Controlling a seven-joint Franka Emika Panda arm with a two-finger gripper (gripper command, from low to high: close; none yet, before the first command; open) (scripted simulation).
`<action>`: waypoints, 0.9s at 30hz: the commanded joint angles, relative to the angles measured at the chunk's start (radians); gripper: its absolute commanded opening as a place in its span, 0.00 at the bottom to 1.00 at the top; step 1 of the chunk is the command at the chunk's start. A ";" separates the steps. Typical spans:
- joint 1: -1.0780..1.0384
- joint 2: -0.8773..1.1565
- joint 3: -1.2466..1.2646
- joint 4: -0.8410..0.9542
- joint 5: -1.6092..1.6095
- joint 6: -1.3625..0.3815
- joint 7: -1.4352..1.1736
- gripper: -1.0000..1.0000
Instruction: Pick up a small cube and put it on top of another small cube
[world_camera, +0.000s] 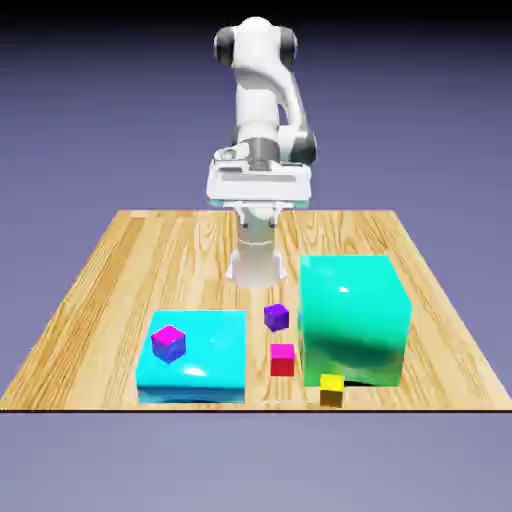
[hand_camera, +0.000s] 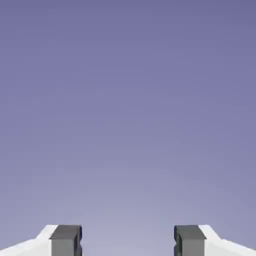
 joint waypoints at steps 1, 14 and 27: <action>0.005 0.005 -0.002 -0.004 0.039 -0.006 -0.044 0.50; -0.058 0.171 -0.130 0.052 0.566 -0.062 -0.609 0.50; -0.016 0.231 -0.049 -0.029 1.117 -0.075 -1.174 0.50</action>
